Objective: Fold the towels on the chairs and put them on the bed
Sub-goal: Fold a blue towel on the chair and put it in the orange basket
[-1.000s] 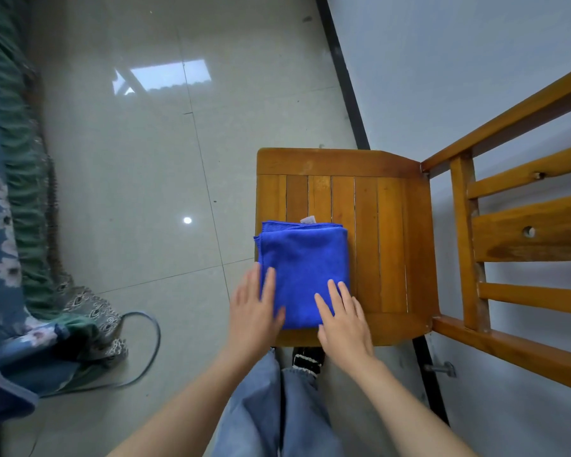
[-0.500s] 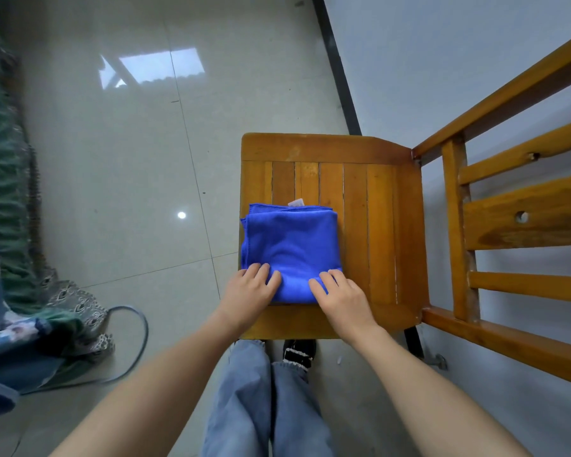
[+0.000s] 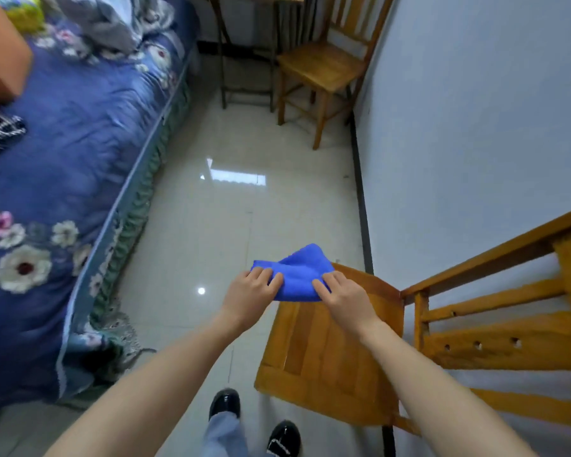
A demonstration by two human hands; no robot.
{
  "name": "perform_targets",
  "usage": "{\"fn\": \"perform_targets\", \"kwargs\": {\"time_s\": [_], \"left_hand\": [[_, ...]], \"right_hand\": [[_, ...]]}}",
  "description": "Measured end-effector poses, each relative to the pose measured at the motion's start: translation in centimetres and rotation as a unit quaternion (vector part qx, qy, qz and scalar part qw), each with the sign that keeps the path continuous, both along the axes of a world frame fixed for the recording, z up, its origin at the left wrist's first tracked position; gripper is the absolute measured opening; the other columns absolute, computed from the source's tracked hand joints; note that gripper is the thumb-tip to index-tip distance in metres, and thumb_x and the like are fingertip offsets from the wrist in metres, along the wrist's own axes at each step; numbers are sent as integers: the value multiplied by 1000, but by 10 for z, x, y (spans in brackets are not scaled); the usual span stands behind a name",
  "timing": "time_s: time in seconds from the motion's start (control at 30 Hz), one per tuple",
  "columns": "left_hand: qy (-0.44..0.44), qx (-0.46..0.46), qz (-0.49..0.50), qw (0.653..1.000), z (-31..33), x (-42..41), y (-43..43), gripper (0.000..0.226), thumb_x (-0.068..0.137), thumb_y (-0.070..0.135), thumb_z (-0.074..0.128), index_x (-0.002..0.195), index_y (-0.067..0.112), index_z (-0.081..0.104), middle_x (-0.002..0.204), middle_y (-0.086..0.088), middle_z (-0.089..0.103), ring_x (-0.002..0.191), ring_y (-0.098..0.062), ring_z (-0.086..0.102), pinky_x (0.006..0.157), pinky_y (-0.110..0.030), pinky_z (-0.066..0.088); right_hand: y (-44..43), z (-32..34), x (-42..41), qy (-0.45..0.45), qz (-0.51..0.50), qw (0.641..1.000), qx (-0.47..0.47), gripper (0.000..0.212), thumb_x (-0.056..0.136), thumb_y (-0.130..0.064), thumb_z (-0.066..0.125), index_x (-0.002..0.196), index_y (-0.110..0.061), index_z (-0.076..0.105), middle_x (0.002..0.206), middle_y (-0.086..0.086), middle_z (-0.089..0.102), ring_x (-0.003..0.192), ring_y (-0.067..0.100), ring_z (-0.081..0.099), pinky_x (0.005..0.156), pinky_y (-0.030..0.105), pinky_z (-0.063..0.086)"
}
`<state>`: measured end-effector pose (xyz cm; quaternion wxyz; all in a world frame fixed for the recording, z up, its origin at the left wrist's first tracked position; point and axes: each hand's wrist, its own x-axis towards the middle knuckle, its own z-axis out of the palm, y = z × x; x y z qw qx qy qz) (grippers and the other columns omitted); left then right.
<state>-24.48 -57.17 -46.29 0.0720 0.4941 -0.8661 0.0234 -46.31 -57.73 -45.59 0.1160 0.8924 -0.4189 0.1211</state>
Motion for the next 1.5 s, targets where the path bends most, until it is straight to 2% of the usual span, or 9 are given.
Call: {"fn": "perform_targets", "kwargs": {"time_s": [0.1,0.27,0.33,0.47,0.7,1.0,1.13,1.23,1.5], "left_hand": [[4,-63,32,998,48,37,-15,62,40,0,80,89,11,43,70,-6,65,57,-24,61,47,-24,46],[-6,-140,74,987,114,111,-44,61,42,0,76,91,13,44,71,-5,64,57,-24,60,47,-25,47],[-12,-179,95,979,141,151,-59,59,43,0,74,92,13,44,70,-4,64,55,-24,59,47,-25,47],[-45,-252,116,960,202,237,-92,56,47,4,75,92,14,44,71,-3,63,56,-22,59,47,-27,48],[-92,-340,133,926,282,370,-132,63,44,11,80,95,13,44,71,-4,66,55,-22,61,47,-24,46],[-106,-365,170,909,286,460,-181,63,45,9,82,96,13,44,72,-6,67,56,-22,63,47,-25,49],[-119,-355,177,910,286,481,-218,63,45,10,83,95,13,44,70,-5,67,56,-22,63,46,-24,49],[-114,-347,194,910,286,494,-256,63,45,8,82,96,13,44,71,-6,67,55,-23,63,45,-25,48],[-85,-320,243,912,285,522,-381,58,45,2,82,97,12,56,79,-8,68,62,-26,64,49,-26,50]], "right_hand": [[-30,57,36,-9,44,997,-69,29,63,5,51,87,-11,47,63,3,58,55,19,57,38,24,38],[-81,126,105,11,103,989,-108,50,46,6,69,86,-11,45,65,4,56,55,21,55,37,24,34],[-106,155,143,-6,133,981,-138,44,52,6,66,86,-12,44,66,4,56,57,23,56,39,26,36],[-153,214,233,-34,177,962,-204,22,68,-2,41,87,-14,43,67,4,58,58,23,58,42,26,41],[-209,283,369,-49,220,934,-278,22,72,-7,40,92,-14,45,72,5,62,62,23,60,44,25,43],[-283,296,468,-28,288,905,-312,25,70,-9,43,95,-13,46,76,5,64,66,23,63,45,24,45],[-333,287,492,-34,310,905,-289,46,59,-5,73,96,-12,47,78,6,63,64,23,62,44,27,49],[-377,288,509,-22,313,911,-269,55,51,-4,78,95,-13,46,78,6,62,65,23,61,41,28,48],[-514,290,545,-46,347,907,-232,36,58,-5,73,90,-11,57,78,7,62,64,23,61,38,28,47]]}}
